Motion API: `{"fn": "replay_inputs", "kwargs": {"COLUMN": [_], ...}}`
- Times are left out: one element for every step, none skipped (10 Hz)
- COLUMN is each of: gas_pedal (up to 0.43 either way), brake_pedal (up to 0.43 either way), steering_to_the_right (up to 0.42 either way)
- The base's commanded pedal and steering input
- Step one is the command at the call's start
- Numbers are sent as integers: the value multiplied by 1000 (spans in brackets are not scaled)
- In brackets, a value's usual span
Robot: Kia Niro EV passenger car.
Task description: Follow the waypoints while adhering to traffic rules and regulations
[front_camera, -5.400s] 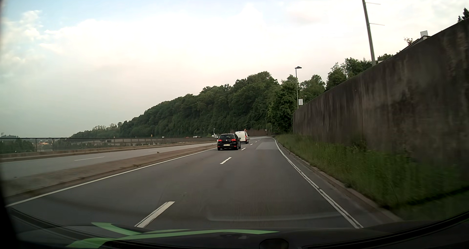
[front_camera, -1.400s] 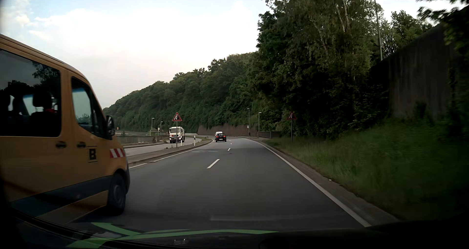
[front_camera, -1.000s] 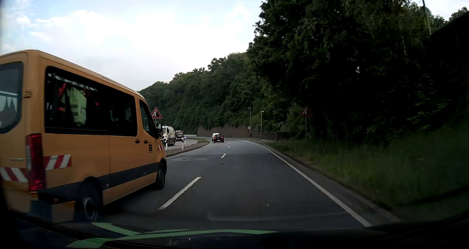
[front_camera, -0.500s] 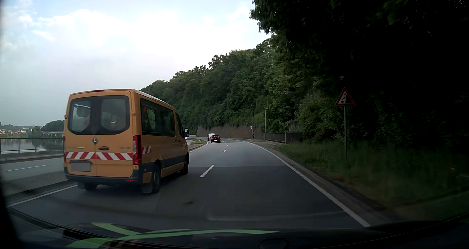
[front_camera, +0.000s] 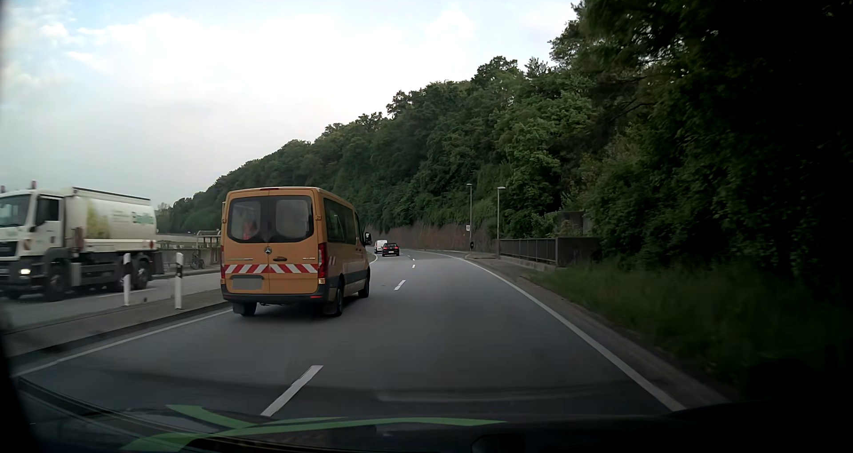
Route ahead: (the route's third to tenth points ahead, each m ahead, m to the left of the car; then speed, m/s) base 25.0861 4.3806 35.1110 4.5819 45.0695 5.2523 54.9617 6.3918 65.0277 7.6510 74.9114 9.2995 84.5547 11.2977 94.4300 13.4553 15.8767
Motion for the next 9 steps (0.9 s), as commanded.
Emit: {"fn": "replay_inputs", "kwargs": {"gas_pedal": [87,87,87,87,87,87,79,47,47], "brake_pedal": [0,0,0,0,0,0,0,0,0], "steering_to_the_right": [-11,-11,-11,-11,-11,-11,-11,-11,-13]}}
